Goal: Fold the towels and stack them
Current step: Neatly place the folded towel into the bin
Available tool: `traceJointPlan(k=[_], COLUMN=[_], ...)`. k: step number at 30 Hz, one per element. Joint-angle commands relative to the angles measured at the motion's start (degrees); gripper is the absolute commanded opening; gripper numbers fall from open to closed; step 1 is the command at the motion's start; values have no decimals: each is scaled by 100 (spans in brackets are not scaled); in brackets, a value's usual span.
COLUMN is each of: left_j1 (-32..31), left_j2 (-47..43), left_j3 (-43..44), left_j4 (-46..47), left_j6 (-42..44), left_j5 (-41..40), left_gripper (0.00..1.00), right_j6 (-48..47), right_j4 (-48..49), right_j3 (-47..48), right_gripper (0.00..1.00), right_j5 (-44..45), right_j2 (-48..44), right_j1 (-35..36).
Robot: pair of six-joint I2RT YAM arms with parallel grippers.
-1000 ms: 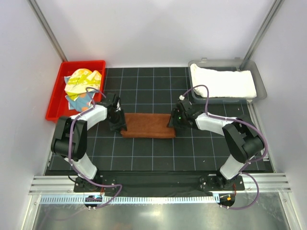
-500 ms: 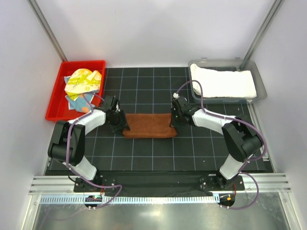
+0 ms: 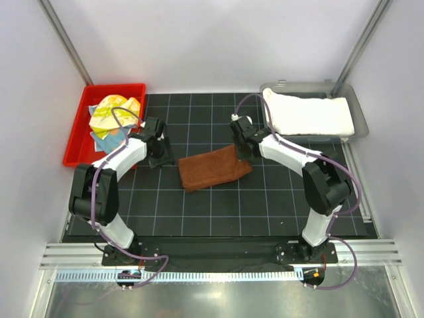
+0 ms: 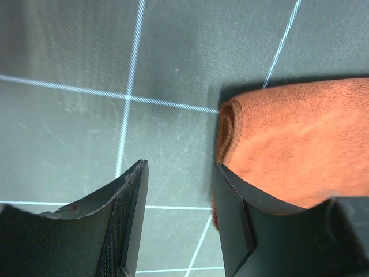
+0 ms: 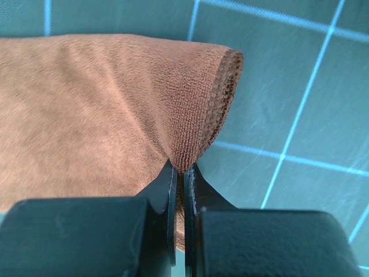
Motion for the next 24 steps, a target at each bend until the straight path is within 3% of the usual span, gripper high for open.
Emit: traceJointPlan(k=[1, 10, 24], left_j1=[2, 2, -7], left_j2=[-118, -57, 453], left_j3=[191, 235, 296], left_j4=[-232, -48, 128], left_j6=[243, 225, 331], left_j5=[-436, 371, 943], left_gripper=[52, 52, 51], right_j6=[-400, -866, -1508], right_j4=[-200, -912, -1861], right_j3=[592, 2384, 5241], right_gripper=[1, 1, 1], right_j5=[563, 704, 1205], right_j2=[230, 986, 2374], right_j1=[-157, -938, -1694])
